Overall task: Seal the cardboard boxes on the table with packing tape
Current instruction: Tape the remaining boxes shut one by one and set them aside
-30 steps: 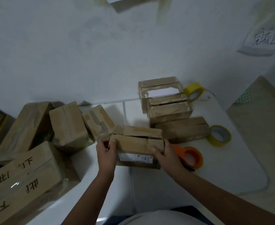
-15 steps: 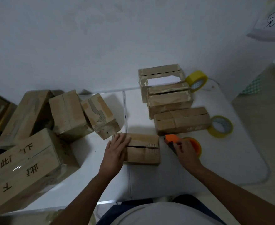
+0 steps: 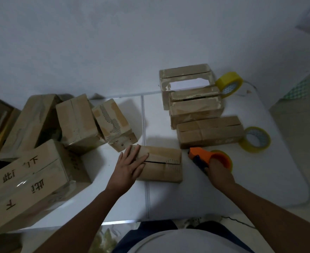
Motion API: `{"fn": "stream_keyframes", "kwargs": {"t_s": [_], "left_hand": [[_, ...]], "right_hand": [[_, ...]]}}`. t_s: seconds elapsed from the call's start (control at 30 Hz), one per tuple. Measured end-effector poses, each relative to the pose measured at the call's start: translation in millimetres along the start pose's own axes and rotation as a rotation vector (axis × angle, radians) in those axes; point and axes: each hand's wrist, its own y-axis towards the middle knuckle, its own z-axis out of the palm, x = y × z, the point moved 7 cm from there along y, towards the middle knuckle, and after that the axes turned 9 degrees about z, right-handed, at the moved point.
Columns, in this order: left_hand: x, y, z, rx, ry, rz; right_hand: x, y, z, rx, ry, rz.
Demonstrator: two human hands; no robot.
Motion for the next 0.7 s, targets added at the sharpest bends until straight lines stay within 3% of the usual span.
{"fn": "stream_keyframes", "kwargs": {"t_s": [0.1, 0.23, 0.4, 0.5, 0.7], "left_hand": [[1.7, -2.0, 2.1, -0.009, -0.112, -0.033], [0.4, -3.8, 5.0, 0.006, -0.141, -0.036], [-14.3, 12.8, 12.1, 0.02, -0.14, 0.046], [-21.9, 27.6, 16.2, 0.043, -0.149, 0.037], [-30.0, 37.8, 24.1, 0.07, -0.175, 0.07]], "right_hand": [[2.1, -15.4, -19.8, -0.097, 0.043, -0.033], [0.9, -30.6, -51.6, -0.186, 0.304, -0.075], [40.3, -62.3, -112.4, -0.299, 0.533, -0.257], [76.8, -81.4, -129.4, -0.278, 0.514, -0.361], [121.7, -86.5, -99.3, -0.202, 0.361, -0.431]]}}
